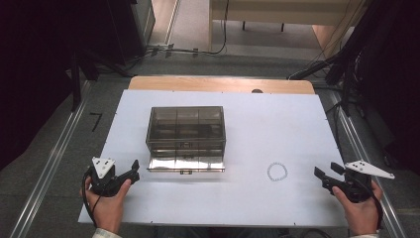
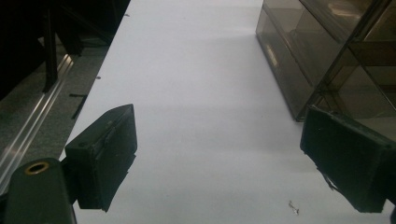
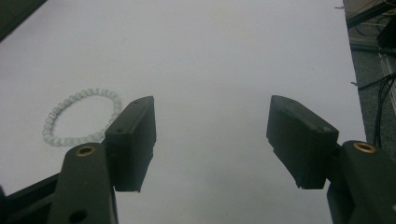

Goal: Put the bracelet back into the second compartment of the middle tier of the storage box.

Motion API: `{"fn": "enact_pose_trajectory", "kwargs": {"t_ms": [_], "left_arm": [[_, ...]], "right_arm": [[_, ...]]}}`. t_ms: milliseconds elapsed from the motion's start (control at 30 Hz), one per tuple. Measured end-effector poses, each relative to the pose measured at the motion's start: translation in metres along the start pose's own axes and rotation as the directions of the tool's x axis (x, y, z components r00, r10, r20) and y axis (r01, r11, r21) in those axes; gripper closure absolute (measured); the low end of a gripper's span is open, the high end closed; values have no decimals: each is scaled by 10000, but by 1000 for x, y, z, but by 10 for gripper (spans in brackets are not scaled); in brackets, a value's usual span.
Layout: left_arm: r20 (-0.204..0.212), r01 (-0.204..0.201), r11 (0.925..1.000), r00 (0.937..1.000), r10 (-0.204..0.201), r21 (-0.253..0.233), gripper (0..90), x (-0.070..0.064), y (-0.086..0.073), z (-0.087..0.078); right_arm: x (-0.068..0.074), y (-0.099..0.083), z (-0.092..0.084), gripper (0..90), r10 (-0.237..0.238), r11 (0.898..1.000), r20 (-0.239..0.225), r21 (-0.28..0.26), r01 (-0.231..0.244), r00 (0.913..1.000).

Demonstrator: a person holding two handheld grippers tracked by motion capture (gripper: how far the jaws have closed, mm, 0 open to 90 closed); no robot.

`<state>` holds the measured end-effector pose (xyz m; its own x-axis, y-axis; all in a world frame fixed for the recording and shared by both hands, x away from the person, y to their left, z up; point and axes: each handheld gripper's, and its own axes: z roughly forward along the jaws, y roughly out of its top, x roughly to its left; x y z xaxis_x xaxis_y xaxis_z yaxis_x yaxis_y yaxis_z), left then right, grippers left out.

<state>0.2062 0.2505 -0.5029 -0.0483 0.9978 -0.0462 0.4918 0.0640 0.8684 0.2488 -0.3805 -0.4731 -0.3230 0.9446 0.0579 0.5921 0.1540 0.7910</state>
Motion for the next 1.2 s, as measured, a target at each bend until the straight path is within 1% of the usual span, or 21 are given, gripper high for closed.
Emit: {"fn": "enact_pose_trajectory", "kwargs": {"t_ms": [300,567,900,1067,1200], "left_arm": [[23,57,10000,10000,-57,-81,118,0,1,-1],[83,13,10000,10000,-12,-39,118,0,0,-1],[156,-47,10000,9999,47,4,118,-3,0,0],[171,-51,10000,9998,51,-1,118,-3,0,0],[168,-61,10000,9998,61,4,118,-3,0,0]], "right_arm": [[1,0,0,316,-33,10000,-52,-27,33,10000],[4,1,2,316,-93,10000,-112,-21,92,9999],[9,1,6,316,-264,9996,-293,97,267,9992],[10,2,6,316,-265,9996,-293,102,268,9992],[11,2,7,316,-283,9995,-389,160,290,9988]]}}
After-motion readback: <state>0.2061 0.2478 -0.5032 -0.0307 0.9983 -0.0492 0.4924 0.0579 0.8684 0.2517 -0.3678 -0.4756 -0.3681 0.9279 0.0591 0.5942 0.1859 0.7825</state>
